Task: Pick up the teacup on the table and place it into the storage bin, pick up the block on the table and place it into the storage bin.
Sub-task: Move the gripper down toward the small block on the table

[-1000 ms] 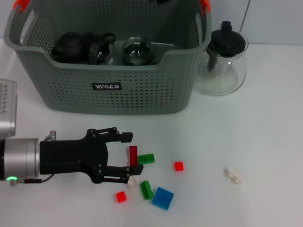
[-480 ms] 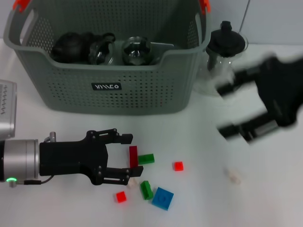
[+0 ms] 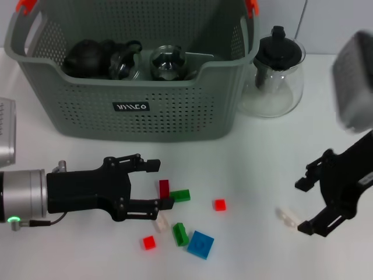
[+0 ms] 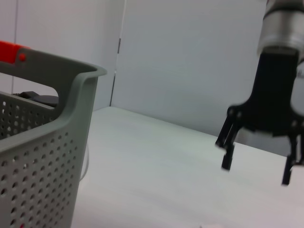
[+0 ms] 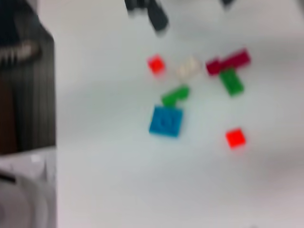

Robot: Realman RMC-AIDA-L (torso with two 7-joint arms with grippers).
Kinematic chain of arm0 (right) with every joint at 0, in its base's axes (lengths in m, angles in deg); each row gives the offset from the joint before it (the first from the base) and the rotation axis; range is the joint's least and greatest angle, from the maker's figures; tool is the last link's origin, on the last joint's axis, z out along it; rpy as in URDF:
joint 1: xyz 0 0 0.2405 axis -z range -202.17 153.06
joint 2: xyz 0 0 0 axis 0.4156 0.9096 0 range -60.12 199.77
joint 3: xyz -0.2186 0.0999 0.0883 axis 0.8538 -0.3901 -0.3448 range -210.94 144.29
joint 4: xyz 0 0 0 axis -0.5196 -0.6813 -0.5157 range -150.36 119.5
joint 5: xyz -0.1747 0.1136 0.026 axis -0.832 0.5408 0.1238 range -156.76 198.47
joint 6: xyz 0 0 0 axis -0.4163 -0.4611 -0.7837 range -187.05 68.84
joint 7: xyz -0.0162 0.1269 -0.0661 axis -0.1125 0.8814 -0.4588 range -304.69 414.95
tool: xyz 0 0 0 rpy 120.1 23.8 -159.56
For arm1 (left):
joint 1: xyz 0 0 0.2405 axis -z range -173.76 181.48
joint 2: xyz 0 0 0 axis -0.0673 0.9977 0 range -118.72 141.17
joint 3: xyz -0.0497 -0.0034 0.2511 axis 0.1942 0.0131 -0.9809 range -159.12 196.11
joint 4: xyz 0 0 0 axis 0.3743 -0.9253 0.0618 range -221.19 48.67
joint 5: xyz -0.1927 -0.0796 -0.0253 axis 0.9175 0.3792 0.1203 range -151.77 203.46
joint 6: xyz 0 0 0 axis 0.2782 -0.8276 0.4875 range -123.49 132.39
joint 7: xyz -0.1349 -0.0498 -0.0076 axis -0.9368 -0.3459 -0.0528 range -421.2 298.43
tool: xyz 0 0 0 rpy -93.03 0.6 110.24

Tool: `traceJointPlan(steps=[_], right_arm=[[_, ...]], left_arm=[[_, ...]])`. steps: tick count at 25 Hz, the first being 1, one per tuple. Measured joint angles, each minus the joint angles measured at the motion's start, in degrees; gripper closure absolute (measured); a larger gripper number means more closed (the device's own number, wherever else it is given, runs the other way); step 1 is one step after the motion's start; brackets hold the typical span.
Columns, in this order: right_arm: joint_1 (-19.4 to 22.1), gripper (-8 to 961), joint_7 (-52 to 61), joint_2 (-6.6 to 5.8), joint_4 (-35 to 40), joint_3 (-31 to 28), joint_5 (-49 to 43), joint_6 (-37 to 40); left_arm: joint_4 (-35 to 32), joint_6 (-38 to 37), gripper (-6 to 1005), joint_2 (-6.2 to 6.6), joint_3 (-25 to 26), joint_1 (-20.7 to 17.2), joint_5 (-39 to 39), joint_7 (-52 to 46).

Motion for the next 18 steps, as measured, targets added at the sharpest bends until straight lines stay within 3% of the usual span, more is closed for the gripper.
traceJointPlan(steps=[8, 18], right_arm=[[-3.91, 100, -2.11, -0.04, -8.38, 9.61, -4.54, -9.19], [-4.82, 133, -10.02, 0.03, -12.89, 19.5, -7.04, -15.12]], left_arm=[[2.07, 1.43, 138, 0.0, 2.23, -0.2, 0.02, -0.04], [4.92, 3.48, 137, -0.03, 6.26, -0.04, 0.03, -0.92]])
